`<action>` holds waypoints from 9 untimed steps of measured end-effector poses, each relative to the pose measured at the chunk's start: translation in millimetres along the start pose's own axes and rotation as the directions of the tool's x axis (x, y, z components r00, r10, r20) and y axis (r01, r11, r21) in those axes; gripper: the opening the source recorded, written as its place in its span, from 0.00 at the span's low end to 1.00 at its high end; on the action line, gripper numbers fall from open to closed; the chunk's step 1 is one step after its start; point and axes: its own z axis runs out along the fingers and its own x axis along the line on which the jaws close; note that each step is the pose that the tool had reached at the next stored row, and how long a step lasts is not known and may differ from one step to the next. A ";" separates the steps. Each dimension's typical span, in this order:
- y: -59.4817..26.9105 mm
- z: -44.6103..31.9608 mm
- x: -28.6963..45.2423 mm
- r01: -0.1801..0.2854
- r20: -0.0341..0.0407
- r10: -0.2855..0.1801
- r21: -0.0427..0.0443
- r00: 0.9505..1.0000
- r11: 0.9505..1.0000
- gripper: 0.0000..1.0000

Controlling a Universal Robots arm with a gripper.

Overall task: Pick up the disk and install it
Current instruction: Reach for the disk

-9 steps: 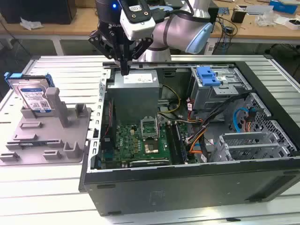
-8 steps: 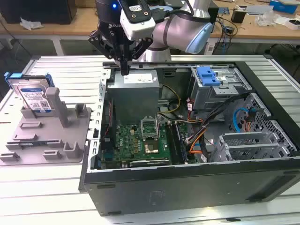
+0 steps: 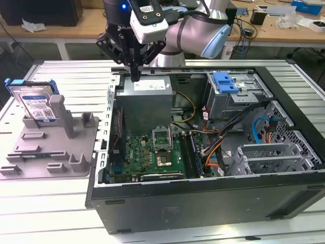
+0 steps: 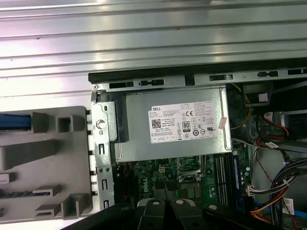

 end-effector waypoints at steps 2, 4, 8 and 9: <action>0.0 0.0 0.0 0.000 0.000 0.000 0.000 1.000 1.000 0.11; 0.0 0.0 0.0 0.000 0.000 0.000 0.000 1.000 1.000 0.11; 1.3 -0.1 5.2 -0.002 0.000 0.002 0.000 1.000 1.000 0.11; 3.6 -0.1 11.2 -0.004 0.000 0.004 0.000 1.000 1.000 0.11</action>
